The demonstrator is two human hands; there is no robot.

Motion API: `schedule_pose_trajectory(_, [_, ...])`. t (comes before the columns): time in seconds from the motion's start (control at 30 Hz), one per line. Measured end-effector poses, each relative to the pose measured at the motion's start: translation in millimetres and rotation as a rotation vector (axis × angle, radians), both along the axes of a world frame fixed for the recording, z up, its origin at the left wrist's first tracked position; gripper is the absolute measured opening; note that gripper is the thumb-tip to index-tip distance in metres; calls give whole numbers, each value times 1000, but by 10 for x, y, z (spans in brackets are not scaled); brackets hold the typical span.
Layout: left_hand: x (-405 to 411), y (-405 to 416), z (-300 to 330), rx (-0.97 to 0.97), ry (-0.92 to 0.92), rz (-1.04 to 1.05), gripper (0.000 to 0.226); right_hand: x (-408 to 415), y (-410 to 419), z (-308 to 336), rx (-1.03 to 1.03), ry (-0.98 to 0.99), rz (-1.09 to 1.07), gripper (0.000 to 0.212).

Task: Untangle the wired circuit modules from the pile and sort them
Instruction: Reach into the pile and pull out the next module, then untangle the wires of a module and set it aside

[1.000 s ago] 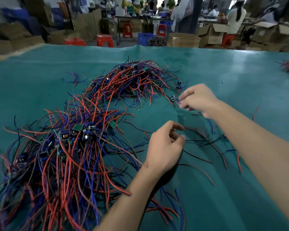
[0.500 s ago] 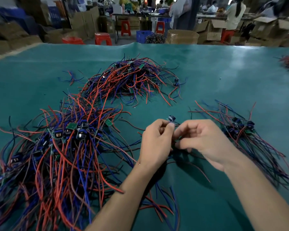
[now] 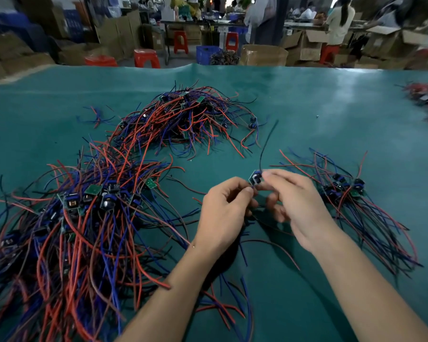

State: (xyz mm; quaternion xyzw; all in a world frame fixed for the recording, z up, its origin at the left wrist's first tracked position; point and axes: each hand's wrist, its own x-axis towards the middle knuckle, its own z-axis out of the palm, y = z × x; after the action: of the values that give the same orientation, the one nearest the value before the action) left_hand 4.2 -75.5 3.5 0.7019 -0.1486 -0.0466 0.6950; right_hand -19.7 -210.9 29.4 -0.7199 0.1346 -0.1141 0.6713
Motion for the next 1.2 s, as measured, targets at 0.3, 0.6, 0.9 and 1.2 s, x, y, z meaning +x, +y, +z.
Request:
schedule_pose_trajectory(0.3, [-17, -3, 15, 48, -17, -32, 20, 12, -21, -4, 152, -108, -58, 10])
schedule_pose_trajectory(0.6, [-2, -2, 7, 122, -81, -29, 18, 32, -40, -66, -66, -203, -195, 18])
schedule_pose_trajectory(0.9, [-10, -10, -22, 151, -109, -81, 21, 42, -295, 20, -3, -362, -417, 24])
schedule_pose_trajectory(1.2, [-4, 1, -18, 238, -115, -101, 17, -165, -715, 482, 187, -591, -613, 10])
